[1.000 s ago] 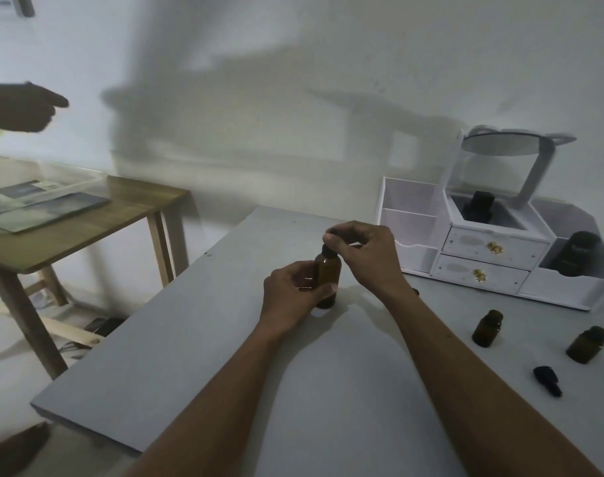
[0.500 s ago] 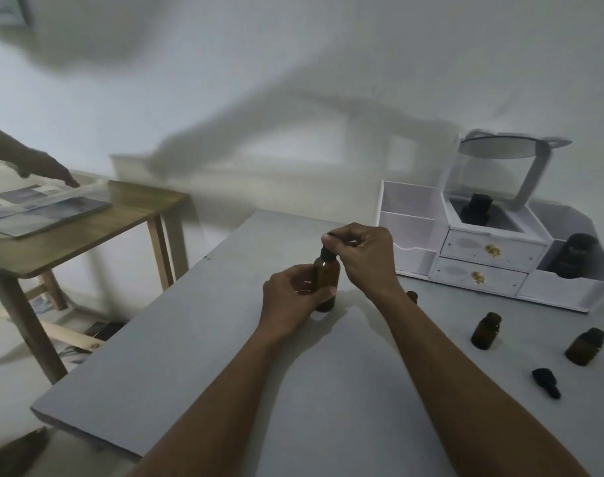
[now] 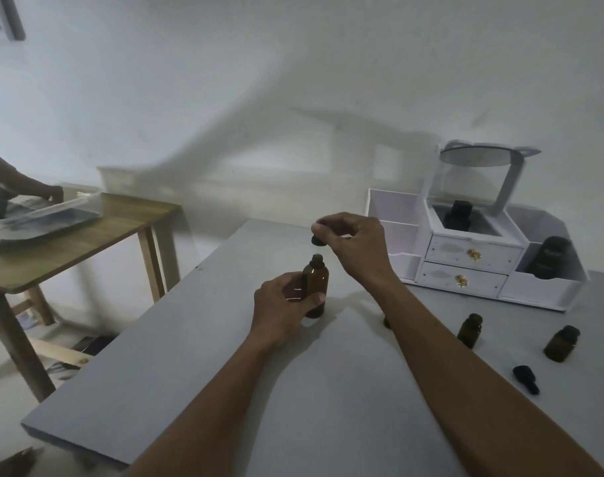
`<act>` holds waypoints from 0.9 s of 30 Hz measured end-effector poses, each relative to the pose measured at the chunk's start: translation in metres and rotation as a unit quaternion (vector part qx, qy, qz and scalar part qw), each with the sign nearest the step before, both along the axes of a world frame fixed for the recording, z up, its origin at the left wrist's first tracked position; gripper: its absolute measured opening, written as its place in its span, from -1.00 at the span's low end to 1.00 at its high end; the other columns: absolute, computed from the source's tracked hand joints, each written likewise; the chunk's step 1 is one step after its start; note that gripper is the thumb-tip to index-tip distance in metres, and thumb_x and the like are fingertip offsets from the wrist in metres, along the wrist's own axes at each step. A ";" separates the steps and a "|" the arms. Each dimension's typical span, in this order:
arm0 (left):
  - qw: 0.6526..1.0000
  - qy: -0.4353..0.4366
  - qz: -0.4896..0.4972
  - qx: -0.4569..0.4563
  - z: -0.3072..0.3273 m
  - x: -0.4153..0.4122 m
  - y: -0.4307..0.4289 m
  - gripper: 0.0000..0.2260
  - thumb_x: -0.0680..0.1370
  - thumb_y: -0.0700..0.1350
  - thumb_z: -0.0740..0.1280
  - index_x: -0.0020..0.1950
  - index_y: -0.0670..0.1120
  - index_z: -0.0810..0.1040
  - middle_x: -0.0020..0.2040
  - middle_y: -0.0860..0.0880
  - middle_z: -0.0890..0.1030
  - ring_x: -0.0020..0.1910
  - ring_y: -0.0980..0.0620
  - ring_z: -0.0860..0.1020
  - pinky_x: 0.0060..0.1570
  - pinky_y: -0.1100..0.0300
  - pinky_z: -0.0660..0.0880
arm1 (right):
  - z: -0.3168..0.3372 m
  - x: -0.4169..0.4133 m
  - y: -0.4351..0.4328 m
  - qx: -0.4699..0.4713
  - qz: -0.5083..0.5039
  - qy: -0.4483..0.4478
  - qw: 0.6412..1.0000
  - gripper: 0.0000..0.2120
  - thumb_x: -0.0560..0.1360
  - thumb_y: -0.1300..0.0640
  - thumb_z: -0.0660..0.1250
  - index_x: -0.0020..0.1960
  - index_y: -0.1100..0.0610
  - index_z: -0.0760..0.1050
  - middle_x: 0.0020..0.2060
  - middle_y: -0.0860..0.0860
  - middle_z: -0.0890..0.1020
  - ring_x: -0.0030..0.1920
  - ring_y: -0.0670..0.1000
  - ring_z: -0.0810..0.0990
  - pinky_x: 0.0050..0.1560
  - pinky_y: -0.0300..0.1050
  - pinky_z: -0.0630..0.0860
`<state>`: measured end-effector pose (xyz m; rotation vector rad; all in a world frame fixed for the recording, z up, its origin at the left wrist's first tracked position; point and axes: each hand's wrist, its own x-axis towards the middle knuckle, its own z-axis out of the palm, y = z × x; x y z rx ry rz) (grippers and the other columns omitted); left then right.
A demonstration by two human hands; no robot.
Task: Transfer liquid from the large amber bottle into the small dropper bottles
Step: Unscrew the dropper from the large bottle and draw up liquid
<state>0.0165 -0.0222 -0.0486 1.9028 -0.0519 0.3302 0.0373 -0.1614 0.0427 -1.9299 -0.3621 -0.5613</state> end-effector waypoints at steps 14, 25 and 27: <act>0.993 0.070 0.032 -0.085 -0.004 -0.059 -0.038 -0.76 0.35 -0.14 0.58 -0.04 0.01 0.63 -0.19 0.10 0.67 -0.16 0.19 0.63 -0.10 0.37 0.50 | 0.057 -0.029 -0.074 0.150 -0.016 -0.070 0.986 -0.94 0.52 0.17 0.46 -0.06 0.04 0.67 -0.24 -0.08 0.74 -0.14 -0.02 0.75 0.05 0.01 0.68; 0.996 0.057 -0.068 -0.021 0.000 -0.020 -0.120 -0.40 0.41 -0.10 0.55 0.42 -0.05 0.44 0.31 -0.01 0.55 0.17 0.07 0.55 0.14 0.25 0.48 | 0.007 -0.024 -0.128 0.146 -0.050 -0.031 0.988 -0.96 0.50 0.20 0.47 -0.06 0.09 0.67 -0.26 -0.07 0.74 -0.15 0.04 0.75 0.06 0.02 0.67; 0.996 0.053 -0.069 -0.007 0.001 -0.014 -0.124 -0.43 0.40 -0.10 0.56 0.38 -0.06 0.48 0.27 -0.03 0.59 0.12 0.08 0.56 0.12 0.27 0.49 | 0.003 -0.021 -0.129 0.138 -0.050 -0.028 0.989 -0.97 0.50 0.19 0.47 -0.07 0.09 0.67 -0.27 -0.10 0.73 -0.16 0.05 0.75 0.08 0.06 0.67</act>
